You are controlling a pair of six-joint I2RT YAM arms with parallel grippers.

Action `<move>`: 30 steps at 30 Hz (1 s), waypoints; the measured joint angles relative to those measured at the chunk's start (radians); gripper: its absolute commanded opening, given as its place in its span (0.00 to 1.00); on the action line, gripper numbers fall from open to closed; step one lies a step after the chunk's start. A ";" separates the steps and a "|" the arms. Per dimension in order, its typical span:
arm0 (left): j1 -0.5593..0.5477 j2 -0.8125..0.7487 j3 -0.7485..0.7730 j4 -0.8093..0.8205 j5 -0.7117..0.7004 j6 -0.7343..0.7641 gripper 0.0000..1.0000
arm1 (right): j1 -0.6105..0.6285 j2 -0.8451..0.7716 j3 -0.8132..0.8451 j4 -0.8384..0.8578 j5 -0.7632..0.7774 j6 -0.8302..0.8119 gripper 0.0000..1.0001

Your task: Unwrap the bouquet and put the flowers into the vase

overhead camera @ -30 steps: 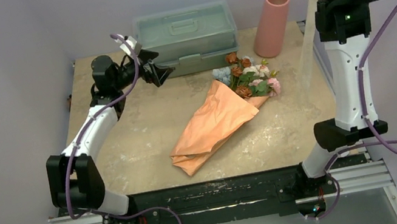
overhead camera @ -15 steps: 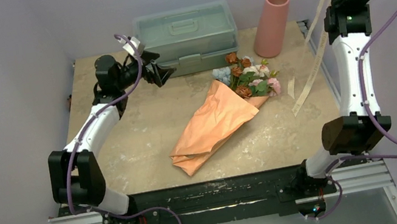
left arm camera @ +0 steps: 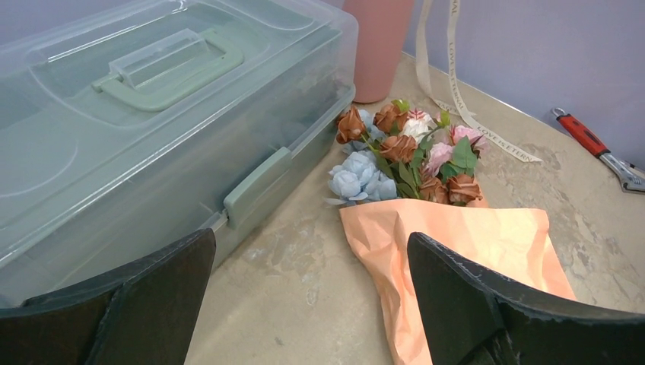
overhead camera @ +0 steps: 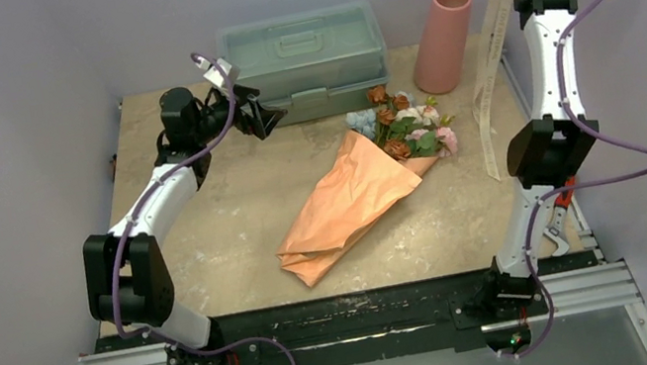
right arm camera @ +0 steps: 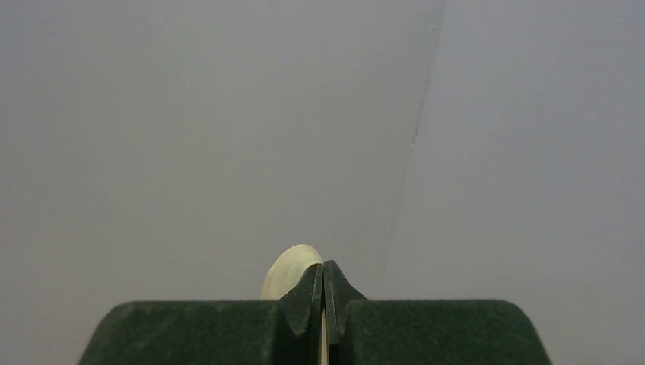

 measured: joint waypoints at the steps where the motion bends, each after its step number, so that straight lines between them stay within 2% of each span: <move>1: 0.000 0.000 0.000 -0.003 -0.005 0.000 0.97 | 0.000 0.010 0.002 0.000 -0.012 0.014 0.00; 5: 0.000 0.000 0.000 -0.016 -0.014 0.000 0.97 | 0.000 0.002 -0.018 0.016 -0.047 0.041 0.00; 7: 0.000 0.000 0.000 -0.019 -0.019 0.000 0.96 | -0.002 -0.043 -0.090 0.033 -0.063 0.040 0.00; 16: 0.000 0.003 0.000 -0.037 -0.032 0.000 0.95 | -0.044 -0.347 -0.654 0.023 -0.125 -0.014 0.00; 21: -0.008 0.003 0.000 -0.073 -0.028 0.043 0.93 | -0.051 -0.415 -0.869 -0.041 -0.149 -0.056 0.00; 26: -0.055 0.003 0.000 -0.168 -0.013 0.164 0.90 | -0.050 -0.371 -0.916 -0.135 -0.172 -0.080 0.00; 30: -0.126 0.003 0.000 -0.271 -0.006 0.288 0.85 | -0.050 -0.249 -0.861 -0.228 -0.181 -0.097 0.00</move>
